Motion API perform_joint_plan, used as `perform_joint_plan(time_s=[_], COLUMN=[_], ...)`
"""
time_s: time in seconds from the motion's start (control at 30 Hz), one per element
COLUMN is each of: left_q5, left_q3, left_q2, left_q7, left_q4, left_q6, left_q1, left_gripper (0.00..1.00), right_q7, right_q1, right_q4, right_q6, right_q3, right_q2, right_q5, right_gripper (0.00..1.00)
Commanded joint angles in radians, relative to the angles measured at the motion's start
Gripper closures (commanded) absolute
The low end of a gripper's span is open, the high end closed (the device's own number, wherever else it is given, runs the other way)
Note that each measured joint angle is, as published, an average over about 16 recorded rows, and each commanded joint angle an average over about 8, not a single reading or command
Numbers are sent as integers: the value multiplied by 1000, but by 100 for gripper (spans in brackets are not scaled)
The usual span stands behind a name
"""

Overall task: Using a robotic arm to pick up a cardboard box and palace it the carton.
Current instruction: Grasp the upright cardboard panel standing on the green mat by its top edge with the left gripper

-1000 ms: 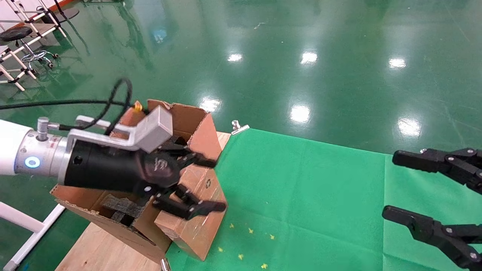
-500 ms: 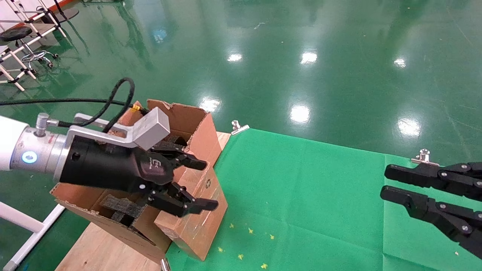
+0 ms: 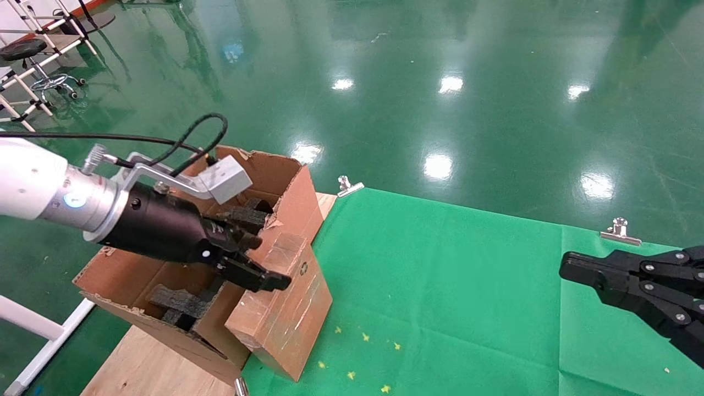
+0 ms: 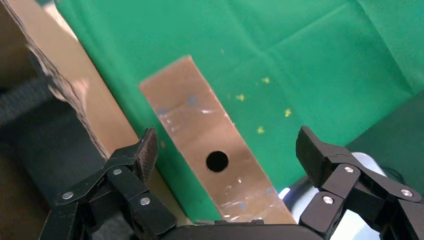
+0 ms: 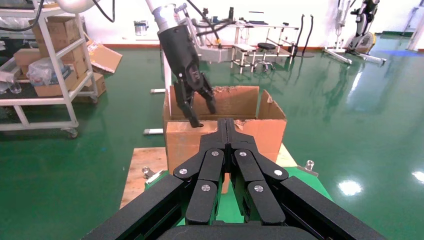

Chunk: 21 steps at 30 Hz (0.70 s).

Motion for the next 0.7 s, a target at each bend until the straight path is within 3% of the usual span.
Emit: perform_joint_plan(time_s=[0.03, 0.37, 0.63, 0.7], left_q5=[9, 22, 17, 16], left_q3=[46, 231, 325, 339], left_q2=[7, 31, 50, 53], left_q7=[-42, -123, -159, -169], left_q4=[2, 3, 5, 7], left_q6=[2, -3, -14, -16], left_q1=[-26, -118, -155, -160], left_gripper=[0, 0, 0, 10], right_q7=[0, 0, 0, 0], right_q1=[0, 0, 0, 0], right_q4=[0, 0, 0, 0], right_q6=[0, 0, 0, 0], right_q3=[0, 0, 0, 0], right_q2=[0, 0, 0, 0], right_q5=[0, 0, 0, 0], right_gripper=[100, 97, 0, 0])
